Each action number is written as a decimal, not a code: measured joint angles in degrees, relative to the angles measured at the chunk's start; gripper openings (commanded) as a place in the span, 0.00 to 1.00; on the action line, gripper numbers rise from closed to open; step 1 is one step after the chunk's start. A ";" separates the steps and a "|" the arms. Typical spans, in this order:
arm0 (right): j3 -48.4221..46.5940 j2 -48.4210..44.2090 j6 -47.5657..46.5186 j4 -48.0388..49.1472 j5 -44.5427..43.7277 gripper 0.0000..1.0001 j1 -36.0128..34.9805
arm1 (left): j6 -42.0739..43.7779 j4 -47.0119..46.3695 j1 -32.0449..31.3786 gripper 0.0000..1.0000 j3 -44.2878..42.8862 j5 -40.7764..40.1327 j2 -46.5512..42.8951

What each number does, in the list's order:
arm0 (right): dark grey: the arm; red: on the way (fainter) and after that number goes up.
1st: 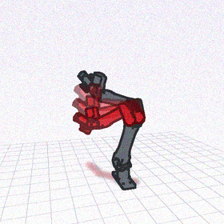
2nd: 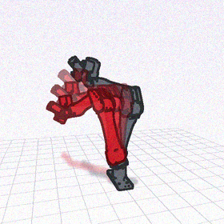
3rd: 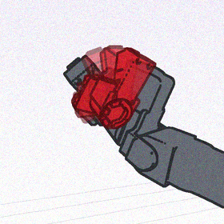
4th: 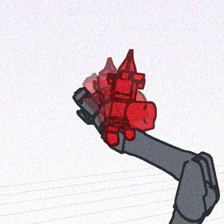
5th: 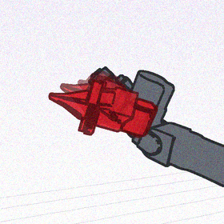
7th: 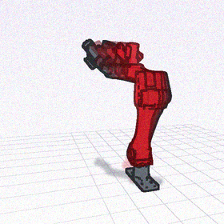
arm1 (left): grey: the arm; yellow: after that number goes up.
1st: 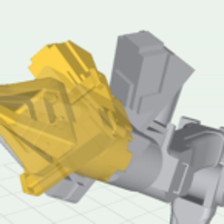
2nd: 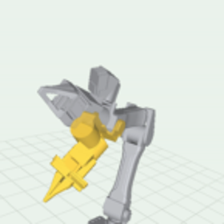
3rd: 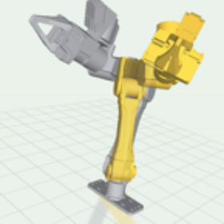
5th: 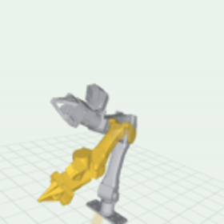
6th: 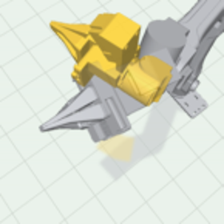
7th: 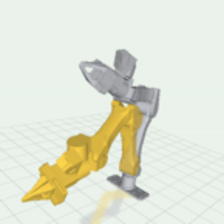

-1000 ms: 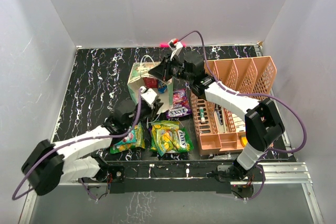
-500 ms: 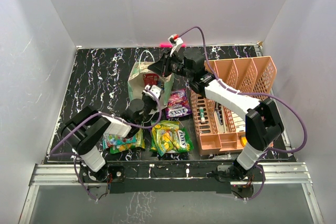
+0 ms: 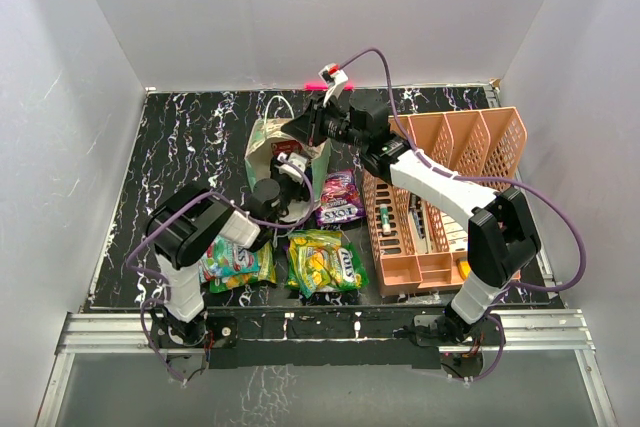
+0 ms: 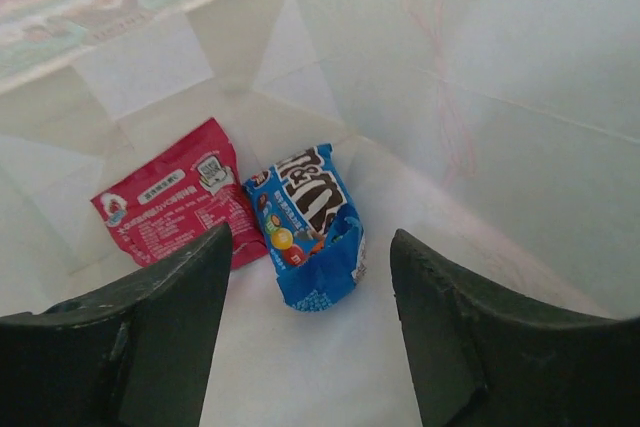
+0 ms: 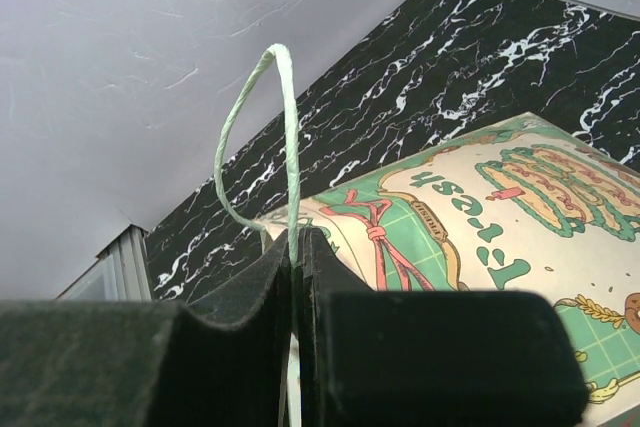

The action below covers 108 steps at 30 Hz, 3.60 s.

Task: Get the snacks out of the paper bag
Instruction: Take out the snack from the paper bag, then place the snack at the center of the board.

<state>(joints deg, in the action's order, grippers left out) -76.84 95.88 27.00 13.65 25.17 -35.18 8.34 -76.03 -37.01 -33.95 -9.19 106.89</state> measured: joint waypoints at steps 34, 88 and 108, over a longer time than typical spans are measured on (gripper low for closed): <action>-1.40 0.02 -3.17 -3.34 -3.39 0.07 0.04 | -2.99 12.20 3.91 0.00 -5.95 4.96 2.69; -2.51 0.17 -3.10 -5.79 -11.56 0.07 4.31 | -18.36 69.07 21.90 0.00 -0.52 -1.79 -40.92; -2.51 0.17 -1.97 -5.53 -8.72 0.07 4.42 | -25.09 75.01 21.84 0.42 3.72 4.11 -55.82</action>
<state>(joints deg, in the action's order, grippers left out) -79.35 96.05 25.04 8.12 16.45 -30.76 -16.75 -1.02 -15.18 -30.24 -5.08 51.07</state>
